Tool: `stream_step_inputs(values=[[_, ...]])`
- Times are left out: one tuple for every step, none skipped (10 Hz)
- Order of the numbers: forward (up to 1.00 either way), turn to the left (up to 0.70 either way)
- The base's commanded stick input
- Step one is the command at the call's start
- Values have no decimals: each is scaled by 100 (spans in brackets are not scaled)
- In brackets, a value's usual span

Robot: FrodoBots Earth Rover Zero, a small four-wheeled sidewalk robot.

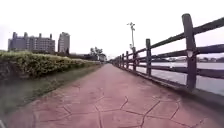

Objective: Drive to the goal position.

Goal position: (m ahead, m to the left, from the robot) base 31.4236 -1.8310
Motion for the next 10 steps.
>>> stream_step_inputs(values=[[100,27],[100,40],[100,28],[100,0],[100,0],[100,0],[100,0],[100,0],[100,0],[100,0]])
